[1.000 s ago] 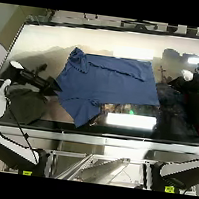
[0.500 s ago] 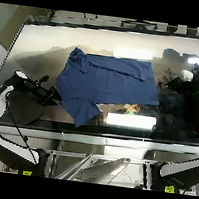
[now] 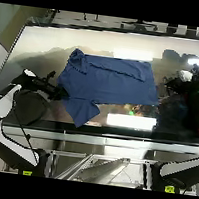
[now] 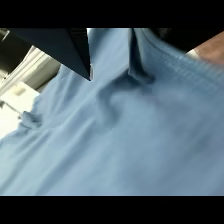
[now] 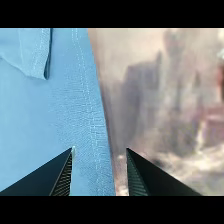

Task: Fold the shirts.

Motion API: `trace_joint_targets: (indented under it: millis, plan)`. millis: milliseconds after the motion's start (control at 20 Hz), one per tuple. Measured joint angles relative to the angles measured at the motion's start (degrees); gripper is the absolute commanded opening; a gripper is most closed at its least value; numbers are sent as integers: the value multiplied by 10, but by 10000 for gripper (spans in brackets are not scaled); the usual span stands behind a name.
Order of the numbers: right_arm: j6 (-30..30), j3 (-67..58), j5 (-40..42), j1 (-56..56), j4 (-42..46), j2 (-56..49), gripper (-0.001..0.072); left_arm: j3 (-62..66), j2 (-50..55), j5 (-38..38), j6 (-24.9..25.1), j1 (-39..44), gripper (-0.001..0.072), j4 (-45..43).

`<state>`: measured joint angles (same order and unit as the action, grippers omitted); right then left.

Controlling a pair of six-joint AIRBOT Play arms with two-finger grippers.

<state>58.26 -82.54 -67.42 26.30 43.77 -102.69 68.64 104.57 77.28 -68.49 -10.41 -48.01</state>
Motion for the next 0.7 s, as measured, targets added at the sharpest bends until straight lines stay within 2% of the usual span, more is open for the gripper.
trace_joint_targets:
  millis: [100, 150, 200, 600, 700]
  plan:
    - [3, 0, -4, 0, 0, -3, 381, 15, 6, -8, 6, 6, 204, 1]
    - [7, 0, -10, 0, 2, -7, 381, 21, 6, -13, 6, 6, 66, 0]
    - [13, 0, -16, 0, 2, -11, 381, 27, 6, -23, 9, 3, 10, -1]
    - [45, -1, -83, -5, -9, -77, 379, 42, 5, -31, 9, 1, 9, 5]
    - [47, -1, -104, -14, -8, -90, 357, 43, 5, -35, 9, 1, 9, 6]
